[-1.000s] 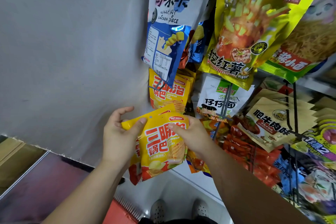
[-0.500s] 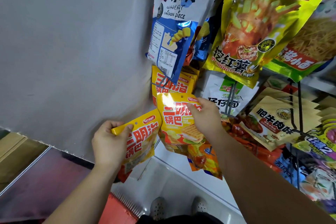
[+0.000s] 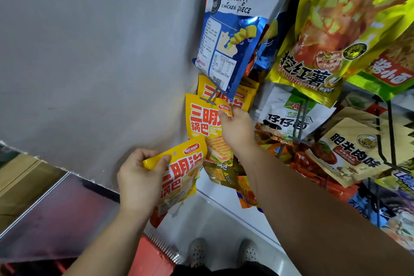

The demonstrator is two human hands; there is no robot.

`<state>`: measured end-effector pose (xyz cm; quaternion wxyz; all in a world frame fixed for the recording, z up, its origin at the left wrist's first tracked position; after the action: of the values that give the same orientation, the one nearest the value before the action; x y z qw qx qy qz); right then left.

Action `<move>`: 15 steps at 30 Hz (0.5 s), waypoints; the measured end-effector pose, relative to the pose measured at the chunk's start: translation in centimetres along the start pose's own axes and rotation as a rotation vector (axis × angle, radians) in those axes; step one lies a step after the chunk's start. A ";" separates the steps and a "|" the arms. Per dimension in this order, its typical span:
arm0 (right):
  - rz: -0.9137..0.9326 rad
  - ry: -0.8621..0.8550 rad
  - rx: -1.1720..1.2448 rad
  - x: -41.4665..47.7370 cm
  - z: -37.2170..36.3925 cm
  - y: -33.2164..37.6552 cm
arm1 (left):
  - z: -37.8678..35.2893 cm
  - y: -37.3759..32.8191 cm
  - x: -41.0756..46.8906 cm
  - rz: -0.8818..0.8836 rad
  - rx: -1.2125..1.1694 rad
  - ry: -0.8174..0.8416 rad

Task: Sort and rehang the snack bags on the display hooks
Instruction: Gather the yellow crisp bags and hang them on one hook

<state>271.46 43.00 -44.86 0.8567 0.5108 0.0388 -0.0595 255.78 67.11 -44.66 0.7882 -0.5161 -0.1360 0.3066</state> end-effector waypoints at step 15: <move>0.052 -0.131 -0.071 0.7 0.3 -0.6 | 0.3 -1.8 -0.1 -0.003 -0.057 -0.003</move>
<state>272.02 42.45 -45.34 0.8763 0.4760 -0.0286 -0.0689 256.12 66.75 -42.85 0.7734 -0.5375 -0.1465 0.3024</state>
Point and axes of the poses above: each hand's wrist, its own x-axis towards the middle knuckle, its own z-axis out of the back of the hand, y = z × x, the point moved 8 cm from there along x, towards the middle knuckle, and after that the axes turned 1 degree about y, right-handed, at the moved point
